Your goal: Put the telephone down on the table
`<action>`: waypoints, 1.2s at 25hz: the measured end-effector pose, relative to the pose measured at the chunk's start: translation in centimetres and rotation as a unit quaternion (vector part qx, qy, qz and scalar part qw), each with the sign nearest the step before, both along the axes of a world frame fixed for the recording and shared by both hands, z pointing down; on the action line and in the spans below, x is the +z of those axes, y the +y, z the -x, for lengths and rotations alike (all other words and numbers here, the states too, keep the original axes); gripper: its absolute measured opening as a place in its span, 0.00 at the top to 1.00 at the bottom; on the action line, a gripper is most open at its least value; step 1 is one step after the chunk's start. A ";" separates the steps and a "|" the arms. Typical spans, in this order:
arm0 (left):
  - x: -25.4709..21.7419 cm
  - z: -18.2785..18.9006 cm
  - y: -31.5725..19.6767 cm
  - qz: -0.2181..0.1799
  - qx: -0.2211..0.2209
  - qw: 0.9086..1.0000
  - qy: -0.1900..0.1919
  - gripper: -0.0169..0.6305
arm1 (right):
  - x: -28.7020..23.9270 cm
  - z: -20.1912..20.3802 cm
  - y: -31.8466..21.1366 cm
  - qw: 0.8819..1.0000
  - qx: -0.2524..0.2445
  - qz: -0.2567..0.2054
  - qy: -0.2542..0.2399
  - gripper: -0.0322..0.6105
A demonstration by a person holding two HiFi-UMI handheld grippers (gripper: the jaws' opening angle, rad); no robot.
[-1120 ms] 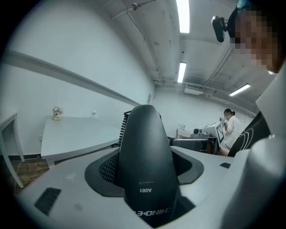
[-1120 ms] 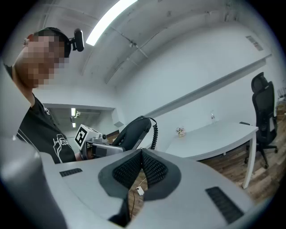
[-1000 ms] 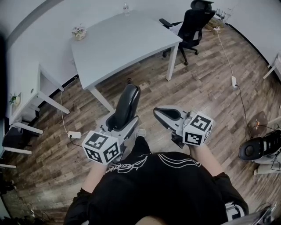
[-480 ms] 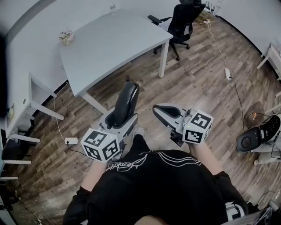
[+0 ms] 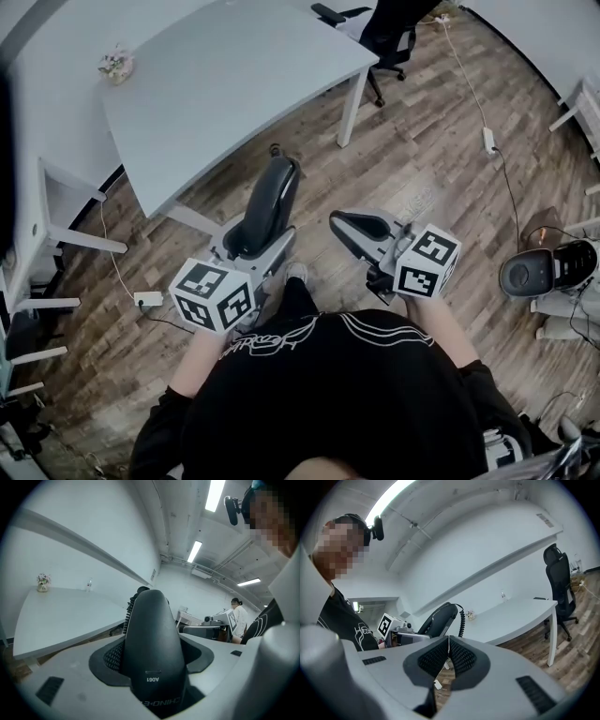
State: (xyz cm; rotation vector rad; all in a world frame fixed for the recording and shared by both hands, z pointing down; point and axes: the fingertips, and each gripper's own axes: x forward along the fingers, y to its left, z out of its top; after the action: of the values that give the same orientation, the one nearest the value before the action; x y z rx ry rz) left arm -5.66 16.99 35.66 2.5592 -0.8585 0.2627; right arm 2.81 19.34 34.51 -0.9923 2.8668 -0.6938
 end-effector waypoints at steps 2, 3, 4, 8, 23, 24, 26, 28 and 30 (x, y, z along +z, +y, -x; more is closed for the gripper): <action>0.5 0.5 -3.1 0.007 -0.001 1.000 0.001 0.54 | 0.5 0.4 -3.0 1.000 0.004 0.010 0.003 0.89; 0.7 0.9 -4.6 0.011 -0.001 1.000 0.001 0.54 | 0.7 0.8 -4.6 1.000 0.006 0.015 0.003 0.89; 0.9 1.4 -6.1 0.014 -0.001 1.000 0.001 0.54 | 0.8 1.3 -6.1 1.000 0.007 0.020 0.004 0.89; 1.3 3.8 -11.6 0.020 -0.007 1.000 0.001 0.54 | 1.1 3.7 -11.7 1.000 0.002 0.028 0.008 0.89; 0.0 6.6 -23.0 0.003 -0.019 1.000 -0.007 0.54 | 0.0 5.3 -21.6 1.000 0.012 0.013 0.013 0.89; 0.2 6.2 -23.5 0.003 -0.021 1.000 -0.009 0.54 | 0.1 4.9 -22.3 1.000 0.012 0.013 0.010 0.89; 0.6 5.4 -24.7 0.005 -0.027 1.000 -0.013 0.54 | 0.5 3.9 -23.8 1.000 0.009 0.015 0.004 0.89; 1.0 4.7 -26.1 0.009 -0.036 0.999 -0.018 0.54 | 1.0 3.1 -25.5 1.000 0.003 0.019 0.001 0.89; 1.2 4.1 -28.0 0.013 -0.048 0.999 -0.020 0.54 | 1.2 2.4 -27.6 1.000 -0.009 0.024 0.001 0.89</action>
State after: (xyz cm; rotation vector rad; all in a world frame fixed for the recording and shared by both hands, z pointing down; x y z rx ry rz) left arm -9.75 -11.00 36.91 2.4875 -0.9839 0.2956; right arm 0.42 -8.22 35.73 -0.9752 2.8762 -0.7676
